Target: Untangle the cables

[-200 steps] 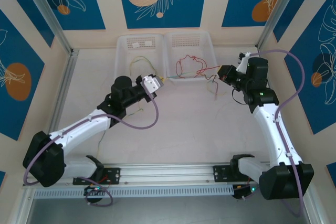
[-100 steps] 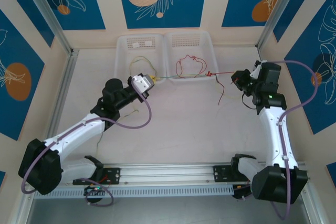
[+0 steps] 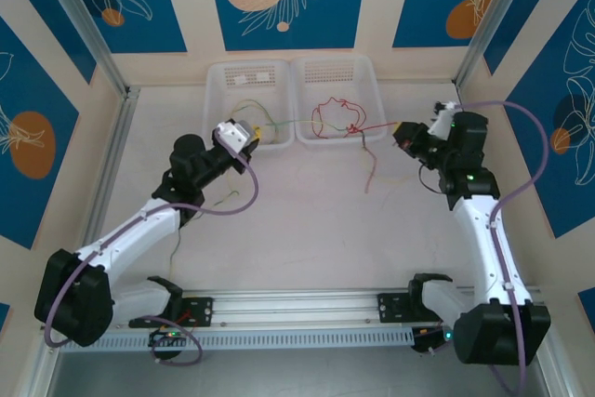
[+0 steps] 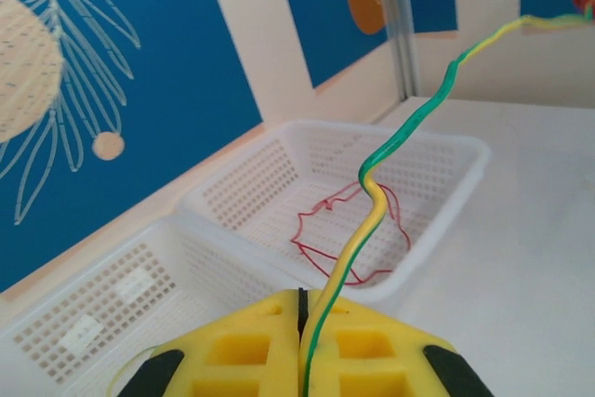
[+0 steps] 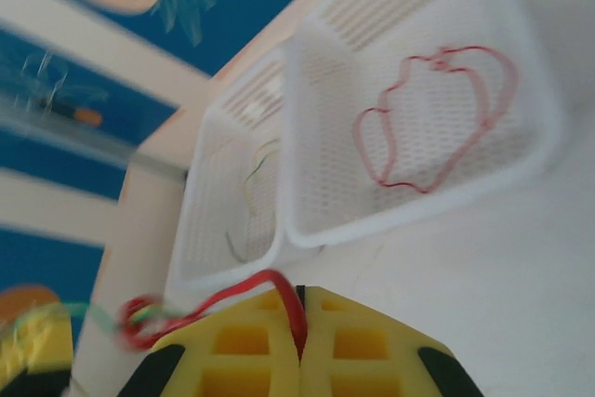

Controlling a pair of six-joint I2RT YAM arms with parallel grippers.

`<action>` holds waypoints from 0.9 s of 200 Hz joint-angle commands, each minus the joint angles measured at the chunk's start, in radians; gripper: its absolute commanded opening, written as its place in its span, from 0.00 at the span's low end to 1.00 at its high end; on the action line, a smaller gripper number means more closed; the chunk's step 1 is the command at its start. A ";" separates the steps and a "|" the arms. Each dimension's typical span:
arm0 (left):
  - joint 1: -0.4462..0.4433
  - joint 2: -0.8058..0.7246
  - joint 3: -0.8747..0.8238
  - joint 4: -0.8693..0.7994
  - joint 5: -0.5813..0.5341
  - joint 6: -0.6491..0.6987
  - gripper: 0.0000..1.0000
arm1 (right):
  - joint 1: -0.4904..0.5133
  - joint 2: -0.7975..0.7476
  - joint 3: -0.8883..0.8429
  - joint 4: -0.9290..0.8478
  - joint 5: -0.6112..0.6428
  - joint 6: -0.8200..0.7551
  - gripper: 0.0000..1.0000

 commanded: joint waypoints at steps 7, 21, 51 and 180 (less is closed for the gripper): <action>-0.005 0.038 0.066 0.006 -0.019 -0.066 0.00 | 0.226 0.009 0.014 0.122 -0.065 -0.212 0.09; -0.011 0.050 0.076 0.004 -0.018 -0.065 0.00 | 0.327 0.034 0.030 0.088 -0.069 -0.297 0.29; -0.014 0.059 0.082 0.017 -0.019 -0.080 0.00 | 0.458 0.094 0.076 0.016 -0.164 -0.451 0.64; -0.006 0.047 0.110 0.044 0.029 -0.137 0.00 | -0.205 0.069 -0.142 0.197 -0.329 0.083 0.87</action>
